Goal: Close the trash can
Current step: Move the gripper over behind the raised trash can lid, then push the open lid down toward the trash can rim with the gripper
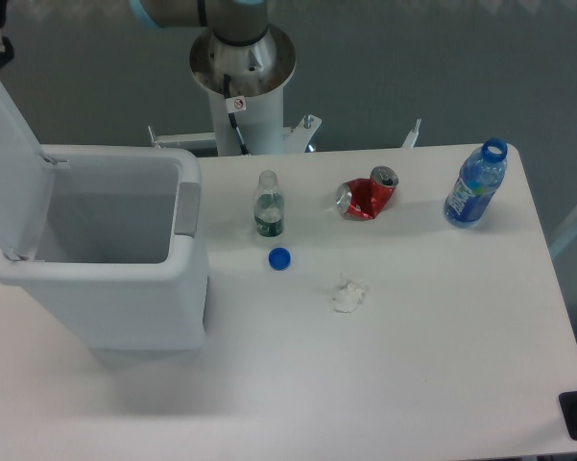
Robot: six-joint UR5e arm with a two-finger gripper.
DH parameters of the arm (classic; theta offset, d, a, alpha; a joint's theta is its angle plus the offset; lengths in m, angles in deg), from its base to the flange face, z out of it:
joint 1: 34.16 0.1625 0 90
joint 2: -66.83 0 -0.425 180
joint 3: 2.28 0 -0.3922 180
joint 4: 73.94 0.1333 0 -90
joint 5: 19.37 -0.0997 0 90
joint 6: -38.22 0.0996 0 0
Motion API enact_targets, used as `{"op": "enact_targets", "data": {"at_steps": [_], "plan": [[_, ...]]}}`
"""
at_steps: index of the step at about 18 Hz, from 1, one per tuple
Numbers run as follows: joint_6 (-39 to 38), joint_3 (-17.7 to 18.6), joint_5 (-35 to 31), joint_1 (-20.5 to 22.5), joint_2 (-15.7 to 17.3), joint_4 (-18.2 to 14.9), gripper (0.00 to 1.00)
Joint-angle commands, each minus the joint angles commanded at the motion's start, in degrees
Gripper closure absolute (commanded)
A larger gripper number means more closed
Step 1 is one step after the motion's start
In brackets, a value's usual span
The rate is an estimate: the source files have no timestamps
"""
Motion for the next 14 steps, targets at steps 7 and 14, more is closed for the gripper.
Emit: {"op": "enact_targets", "data": {"at_steps": [7,14], "plan": [[-0.9,0.3,-3.0,0.6,0.8,-0.2,0.96],[-1.0,0.9,-2.6,5.4,0.6,-0.3,0.95]]}}
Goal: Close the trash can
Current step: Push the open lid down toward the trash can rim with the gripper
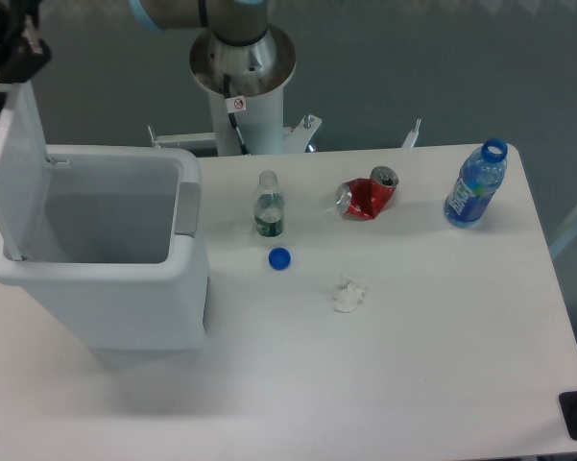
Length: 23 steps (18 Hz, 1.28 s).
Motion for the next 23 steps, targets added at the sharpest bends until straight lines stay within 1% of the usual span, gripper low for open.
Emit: {"op": "enact_targets", "data": {"at_steps": [5,8,10,14,23], "plan": [[0.1,0.1,-0.1,2.6,-0.3,-0.1,0.96],[0.2,1.3,0.0,4.2,-0.4,0.0,0.95],[0.3,1.9,0.0,4.6,-0.4,0.0,0.96],[0.3,2.0,0.0,6.1,-0.7,-0.2,0.95],[0.8,5.0,-0.2,8.9,-1.0,-0.3,0.95]]}}
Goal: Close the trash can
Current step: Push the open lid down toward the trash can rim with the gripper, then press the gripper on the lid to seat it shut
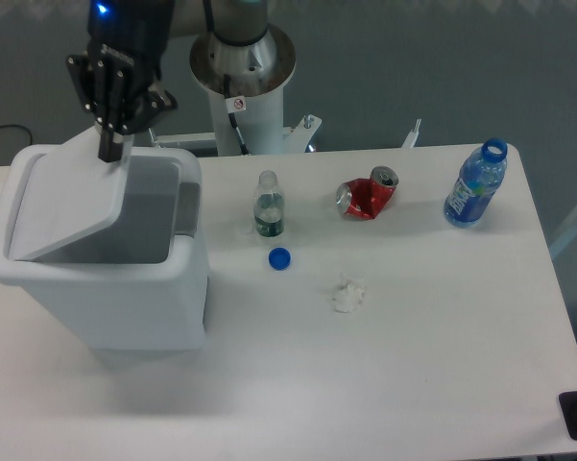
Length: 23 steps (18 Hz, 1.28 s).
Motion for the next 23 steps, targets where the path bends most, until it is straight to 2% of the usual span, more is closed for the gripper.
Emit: {"op": "enact_targets", "data": {"at_steps": [15,23], "plan": [[0.1,0.7,-0.2,2.4,-3.9,0.2,0.95],[0.4,1.9,-0.4,2.3,-4.0,0.2,0.95]]}}
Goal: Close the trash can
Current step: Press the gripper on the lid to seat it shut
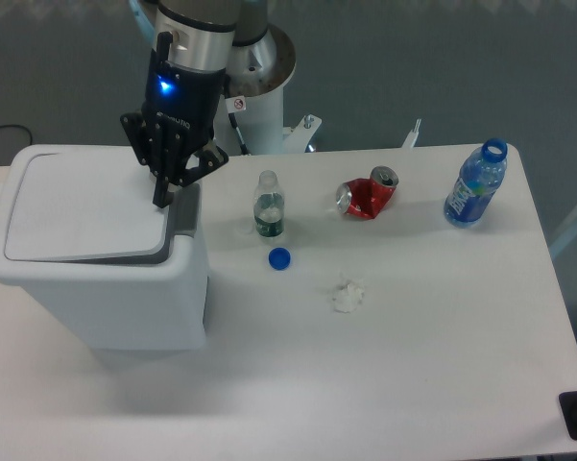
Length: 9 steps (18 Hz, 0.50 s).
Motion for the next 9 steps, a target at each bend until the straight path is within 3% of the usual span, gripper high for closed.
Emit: {"op": "enact_targets", "data": {"at_steps": [9], "plan": [[0.0,0.7,-0.1,-0.2,0.1,0.1,0.95]]}}
